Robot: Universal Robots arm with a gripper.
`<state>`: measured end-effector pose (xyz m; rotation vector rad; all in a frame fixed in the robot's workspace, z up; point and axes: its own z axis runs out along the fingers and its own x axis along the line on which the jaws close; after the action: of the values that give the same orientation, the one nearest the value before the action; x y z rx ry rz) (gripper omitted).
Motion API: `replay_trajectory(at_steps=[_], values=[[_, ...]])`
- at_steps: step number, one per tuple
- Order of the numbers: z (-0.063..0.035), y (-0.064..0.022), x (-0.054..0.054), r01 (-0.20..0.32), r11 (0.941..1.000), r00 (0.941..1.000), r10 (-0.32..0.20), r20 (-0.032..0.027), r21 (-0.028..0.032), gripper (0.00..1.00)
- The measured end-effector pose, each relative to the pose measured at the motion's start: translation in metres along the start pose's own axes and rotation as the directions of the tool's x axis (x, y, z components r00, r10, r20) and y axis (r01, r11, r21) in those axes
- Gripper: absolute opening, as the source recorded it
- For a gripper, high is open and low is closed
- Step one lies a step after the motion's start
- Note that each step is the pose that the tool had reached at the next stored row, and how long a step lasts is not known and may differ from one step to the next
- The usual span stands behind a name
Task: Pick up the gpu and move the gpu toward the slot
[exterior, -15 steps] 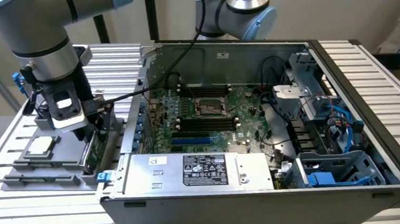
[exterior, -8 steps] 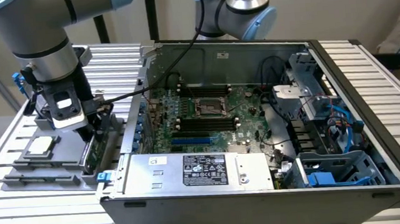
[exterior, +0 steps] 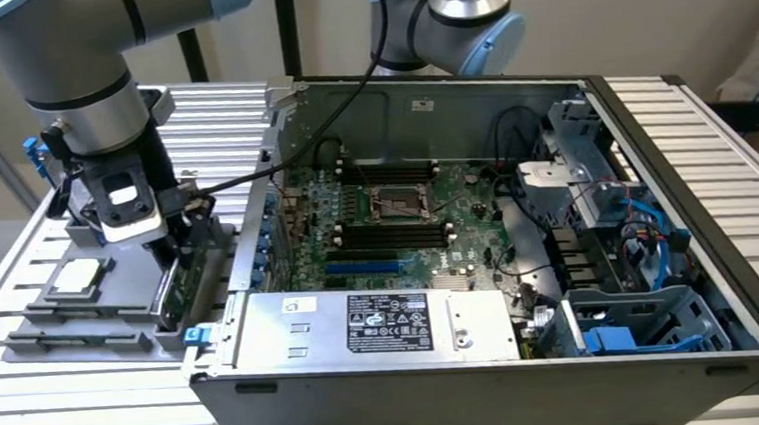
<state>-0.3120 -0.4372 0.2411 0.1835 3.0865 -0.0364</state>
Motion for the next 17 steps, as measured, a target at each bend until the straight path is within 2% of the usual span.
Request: replay_trajectory(at_steps=[12,13,14,17], values=[[0.0,0.0005,0.0001,0.003,1.0,1.0,-0.003,0.0001,-0.0005,0.27],[0.0,0.0005,0.0001,0.003,1.0,1.0,-0.003,-0.0001,-0.0022,0.27],[-0.0002,0.0004,0.0,0.003,1.0,1.0,-0.003,-0.0005,-0.0067,0.27],[-0.0006,-0.0002,0.0,0.002,0.9997,1.0,-0.002,-0.0038,-0.0235,0.27]])
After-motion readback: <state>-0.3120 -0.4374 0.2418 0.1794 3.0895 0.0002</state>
